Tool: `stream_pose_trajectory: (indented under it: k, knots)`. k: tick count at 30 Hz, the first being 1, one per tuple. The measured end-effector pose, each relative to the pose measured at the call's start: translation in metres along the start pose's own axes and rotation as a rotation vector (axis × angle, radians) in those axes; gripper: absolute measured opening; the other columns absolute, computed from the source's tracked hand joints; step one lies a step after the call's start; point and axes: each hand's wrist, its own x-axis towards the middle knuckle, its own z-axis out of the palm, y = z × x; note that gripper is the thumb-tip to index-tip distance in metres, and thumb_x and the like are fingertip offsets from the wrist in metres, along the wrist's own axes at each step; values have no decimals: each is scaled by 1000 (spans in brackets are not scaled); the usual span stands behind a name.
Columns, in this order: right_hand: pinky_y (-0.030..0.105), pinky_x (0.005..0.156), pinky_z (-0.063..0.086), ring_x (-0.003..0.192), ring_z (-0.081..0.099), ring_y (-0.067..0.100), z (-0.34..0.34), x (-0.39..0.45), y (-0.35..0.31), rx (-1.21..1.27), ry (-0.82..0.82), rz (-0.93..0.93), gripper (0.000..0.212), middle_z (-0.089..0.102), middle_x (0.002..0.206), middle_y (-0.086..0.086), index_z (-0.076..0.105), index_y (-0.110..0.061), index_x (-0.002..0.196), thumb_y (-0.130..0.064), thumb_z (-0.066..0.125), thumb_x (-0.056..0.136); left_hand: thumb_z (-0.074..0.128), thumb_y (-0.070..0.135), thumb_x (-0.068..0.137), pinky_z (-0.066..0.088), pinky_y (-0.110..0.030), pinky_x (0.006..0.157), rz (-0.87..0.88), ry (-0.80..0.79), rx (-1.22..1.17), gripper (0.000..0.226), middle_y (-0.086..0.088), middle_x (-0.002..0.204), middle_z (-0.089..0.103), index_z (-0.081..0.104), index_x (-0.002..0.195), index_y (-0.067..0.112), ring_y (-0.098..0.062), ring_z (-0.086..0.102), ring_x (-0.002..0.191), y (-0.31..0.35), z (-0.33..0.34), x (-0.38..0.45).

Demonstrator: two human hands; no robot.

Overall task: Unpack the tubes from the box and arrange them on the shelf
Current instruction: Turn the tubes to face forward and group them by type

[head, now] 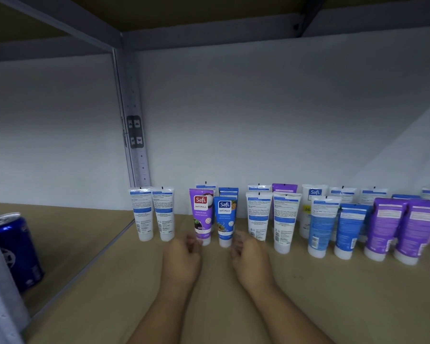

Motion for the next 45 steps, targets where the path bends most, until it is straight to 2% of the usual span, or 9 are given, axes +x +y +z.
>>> stream_pose_trajectory:
  k: [5, 8, 13, 19, 24, 26, 31, 40, 45]
  knots:
    - [26, 81, 57, 87, 67, 7, -30, -19, 11, 8, 81, 90, 27, 72, 95, -4, 69, -17, 106, -4, 66, 82, 68, 7, 84, 43, -5, 61, 8, -87, -12, 14, 10, 74, 69, 69, 83, 20, -1, 64, 71, 16, 12, -19]
    - [27, 77, 56, 84, 67, 13, -48, -26, 21, 8, 185, 152, 28, 69, 89, -2, 67, -17, 99, 2, 66, 77, 68, 4, 83, 45, -5, 63, 28, -121, -63, 16, 8, 75, 69, 68, 82, 20, -3, 64, 70, 34, 30, -33]
    - [31, 79, 53, 93, 67, 23, -64, -27, 37, -50, 270, 219, 36, 69, 101, 5, 62, -13, 113, 0, 66, 79, 70, 4, 83, 44, -3, 64, 50, -125, -150, 20, 10, 78, 68, 62, 87, 23, 0, 64, 73, 60, 66, -45]
    - [33, 78, 55, 94, 66, 23, -65, -11, 44, -67, 268, 253, 32, 68, 104, 6, 60, -12, 109, -14, 72, 80, 74, 15, 84, 54, -15, 70, 38, -125, -202, 18, 7, 84, 70, 60, 88, 24, 0, 66, 77, 62, 89, -33]
    - [37, 80, 57, 103, 65, 23, -64, 3, 51, -71, 287, 197, 58, 64, 117, 5, 47, -15, 130, -27, 75, 81, 75, 27, 83, 55, -19, 82, 134, -113, -172, 34, 13, 106, 70, 61, 115, 23, -3, 66, 96, 65, 103, -25]
    - [39, 80, 56, 105, 64, 24, -66, 7, 51, -101, 282, 189, 62, 62, 118, 5, 44, -15, 132, -32, 75, 81, 77, 28, 82, 55, -21, 84, 157, -88, -164, 39, 11, 109, 69, 60, 117, 21, -4, 66, 98, 66, 105, -21]
    - [40, 77, 57, 101, 65, 24, -67, 11, 55, -124, 270, 187, 50, 65, 112, 6, 47, -15, 118, -32, 76, 81, 79, 30, 81, 58, -30, 83, 132, -83, -145, 39, 6, 109, 70, 58, 112, 20, -9, 67, 98, 64, 111, -15]
    - [36, 87, 55, 110, 63, 24, -68, 5, 56, -55, 249, 92, 69, 63, 125, 7, 39, -15, 141, -25, 74, 82, 69, 32, 80, 56, -31, 92, 205, -117, -89, 57, 12, 126, 65, 52, 133, 25, -6, 61, 114, 60, 111, -18]
    - [25, 89, 49, 115, 60, 18, -69, 7, 59, 17, 261, 98, 69, 62, 126, 3, 45, -15, 132, -29, 82, 76, 77, 32, 79, 57, -27, 87, 206, -78, -107, 47, 12, 117, 69, 59, 123, 24, -4, 64, 107, 61, 109, -20]
